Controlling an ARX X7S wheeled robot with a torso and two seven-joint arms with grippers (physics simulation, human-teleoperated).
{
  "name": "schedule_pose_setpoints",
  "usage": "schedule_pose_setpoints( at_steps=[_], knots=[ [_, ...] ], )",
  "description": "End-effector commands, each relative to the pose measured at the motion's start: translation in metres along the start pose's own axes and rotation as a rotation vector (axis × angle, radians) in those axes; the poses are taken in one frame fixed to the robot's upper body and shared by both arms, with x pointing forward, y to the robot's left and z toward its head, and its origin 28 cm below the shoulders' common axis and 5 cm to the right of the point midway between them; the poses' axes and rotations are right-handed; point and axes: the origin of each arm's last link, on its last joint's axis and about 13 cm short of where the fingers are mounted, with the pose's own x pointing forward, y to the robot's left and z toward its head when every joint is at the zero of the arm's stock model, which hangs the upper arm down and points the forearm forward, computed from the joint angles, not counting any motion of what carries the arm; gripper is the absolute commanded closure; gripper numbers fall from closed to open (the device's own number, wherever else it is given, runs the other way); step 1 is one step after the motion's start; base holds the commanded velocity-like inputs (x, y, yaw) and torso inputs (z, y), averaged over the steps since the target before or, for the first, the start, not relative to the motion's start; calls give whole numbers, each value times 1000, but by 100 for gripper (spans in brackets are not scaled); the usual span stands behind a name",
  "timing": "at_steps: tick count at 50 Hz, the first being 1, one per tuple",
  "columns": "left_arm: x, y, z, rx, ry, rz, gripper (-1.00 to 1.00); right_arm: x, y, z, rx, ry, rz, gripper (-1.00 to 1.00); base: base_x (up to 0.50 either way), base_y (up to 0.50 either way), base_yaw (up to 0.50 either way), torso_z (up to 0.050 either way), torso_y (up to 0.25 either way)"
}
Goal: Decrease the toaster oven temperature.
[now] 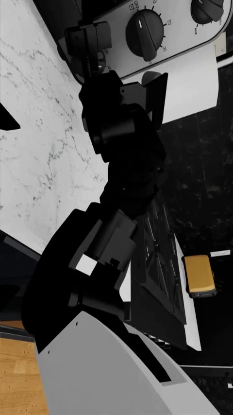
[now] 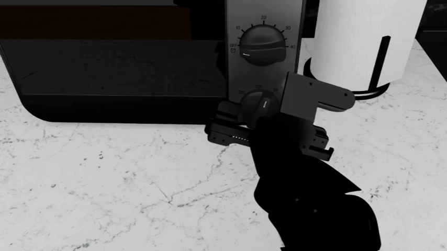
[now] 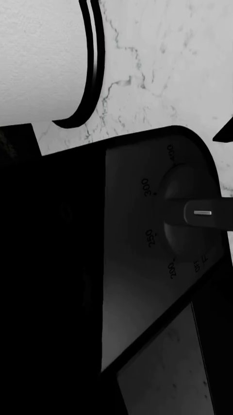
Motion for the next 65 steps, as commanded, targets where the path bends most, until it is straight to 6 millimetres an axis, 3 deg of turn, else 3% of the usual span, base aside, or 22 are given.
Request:
schedule_pose_setpoints(
  at_steps=[1, 19, 20, 34, 39, 54, 59, 65],
  knots=[
    [0, 0, 0, 0, -1, 2, -100, 4, -1, -3, 2, 16, 3, -100, 0, 0, 0, 0, 0],
    [1, 0, -1, -2, 3, 0, -100, 11, -5, -5, 2, 26, -8, -100, 0, 0, 0, 0, 0],
    [1, 0, -1, -2, 4, 1, -100, 10, -4, -5, -22, 17, -15, 100, 0, 0, 0, 0, 0],
    [0, 0, -1, 2, 4, 0, -100, 6, -3, -2, -198, -15, -83, 100, -3, 0, -2, 0, 2],
    [0, 0, -1, 4, 4, 1, -100, 4, -5, 1, -445, -38, -136, 100, -3, -2, -4, 0, 4],
    [-1, 0, 0, 6, 1, 1, -100, 7, -10, 15, -977, -85, -241, 100, -2, -1, -2, 0, 1],
    [-1, 0, -1, 8, 3, 6, -100, 13, -9, 23, -1299, -78, -263, 100, 10, 0, 1, 0, 0],
    [-1, 0, -1, 6, 3, 5, -100, 14, -9, 24, -1567, -73, -291, 100, 31, 0, 9, 0, 0]
  ],
)
